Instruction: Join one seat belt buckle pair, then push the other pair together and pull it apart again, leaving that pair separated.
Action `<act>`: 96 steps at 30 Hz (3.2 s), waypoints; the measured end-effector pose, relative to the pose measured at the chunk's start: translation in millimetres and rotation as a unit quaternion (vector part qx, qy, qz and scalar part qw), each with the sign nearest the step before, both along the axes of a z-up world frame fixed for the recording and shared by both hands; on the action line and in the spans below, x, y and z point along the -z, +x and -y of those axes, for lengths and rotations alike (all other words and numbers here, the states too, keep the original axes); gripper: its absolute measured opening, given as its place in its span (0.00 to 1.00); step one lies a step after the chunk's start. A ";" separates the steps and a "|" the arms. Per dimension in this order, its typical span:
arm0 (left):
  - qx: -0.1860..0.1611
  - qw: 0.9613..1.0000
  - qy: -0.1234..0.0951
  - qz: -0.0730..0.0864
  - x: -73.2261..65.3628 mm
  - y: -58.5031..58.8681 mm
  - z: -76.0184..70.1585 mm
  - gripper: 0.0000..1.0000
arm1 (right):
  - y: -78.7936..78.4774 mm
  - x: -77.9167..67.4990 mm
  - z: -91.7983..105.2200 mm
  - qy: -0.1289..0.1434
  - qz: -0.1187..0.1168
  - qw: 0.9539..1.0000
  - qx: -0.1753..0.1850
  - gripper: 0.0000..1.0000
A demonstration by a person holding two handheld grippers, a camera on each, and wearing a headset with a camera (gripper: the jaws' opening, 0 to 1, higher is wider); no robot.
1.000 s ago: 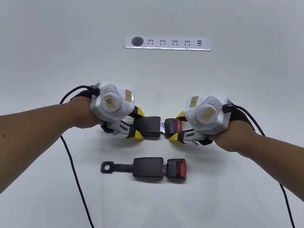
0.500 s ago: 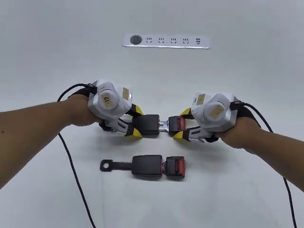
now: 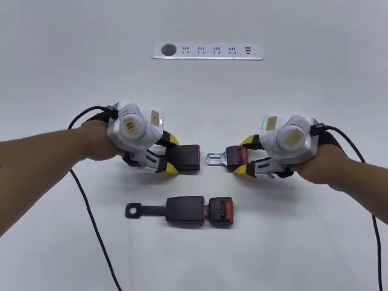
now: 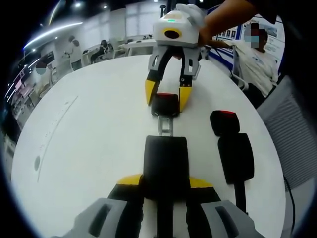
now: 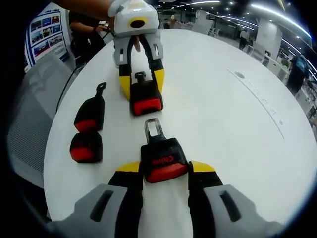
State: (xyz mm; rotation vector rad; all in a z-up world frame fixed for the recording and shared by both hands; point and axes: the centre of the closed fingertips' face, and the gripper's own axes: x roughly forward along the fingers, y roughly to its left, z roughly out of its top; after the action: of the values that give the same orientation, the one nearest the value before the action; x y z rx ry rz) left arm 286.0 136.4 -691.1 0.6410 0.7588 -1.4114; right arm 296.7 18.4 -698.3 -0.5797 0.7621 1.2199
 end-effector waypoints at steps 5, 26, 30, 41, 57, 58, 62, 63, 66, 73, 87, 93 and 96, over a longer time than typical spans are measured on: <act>0.000 1.000 0.000 -0.001 0.1 0.3 0.0 0.33 | -2.9 0.5 11.6 0.000 -0.001 1.000 0.001 0.34; 0.005 1.000 0.002 -0.002 -1.1 -1.1 -0.1 0.33 | -12.0 -4.1 56.4 -0.005 -0.004 1.000 0.010 0.34; 0.004 1.000 0.002 -0.002 -1.1 -1.9 -0.6 0.33 | -13.7 -4.8 61.7 -0.007 -0.004 1.000 0.010 0.34; 0.004 1.000 0.005 -0.004 -3.9 -4.3 0.0 0.33 | -11.2 -5.2 76.3 -0.007 -0.006 1.000 0.021 0.34; 0.005 1.000 0.020 -0.005 0.3 0.1 -1.7 0.34 | -11.0 -2.5 85.8 -0.009 -0.006 1.000 0.026 0.35; 0.006 1.000 0.022 -0.004 0.3 0.0 -2.0 0.34 | -11.7 -3.0 85.8 -0.008 -0.005 1.000 0.025 0.35; 0.007 1.000 0.028 -0.004 0.3 0.0 -1.6 0.34 | -11.3 -3.2 86.5 -0.011 -0.005 1.000 0.019 0.35; 0.009 1.000 0.030 -0.003 -0.2 -0.4 -1.1 0.34 | -11.1 -3.4 86.6 -0.012 -0.005 1.000 0.020 0.35; 0.008 0.999 0.034 -0.001 0.5 -0.1 -0.7 0.34 | -12.2 -4.4 86.6 -0.013 -0.004 1.000 0.020 0.36; -0.011 0.999 0.027 -0.026 -3.3 -9.9 1.0 0.48 | -3.2 -13.3 89.3 0.004 0.027 0.998 0.057 0.44; -0.258 0.964 -0.063 -0.011 -34.4 17.3 -17.5 0.94 | -2.1 -47.3 88.2 0.100 0.075 0.963 0.239 0.78; -0.310 0.946 -0.093 0.001 -50.3 10.3 -26.3 1.00 | -9.5 -59.3 83.6 0.123 0.091 0.947 0.282 0.87; -0.339 0.935 -0.106 0.006 -53.6 7.3 -35.0 1.00 | -13.6 -69.4 80.1 0.138 0.095 0.937 0.306 0.92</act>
State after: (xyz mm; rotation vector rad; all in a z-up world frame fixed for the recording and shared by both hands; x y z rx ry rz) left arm 293.4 171.4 -637.6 0.1790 0.7126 -0.8303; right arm 283.1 -61.7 -629.0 -0.1938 0.5334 0.6617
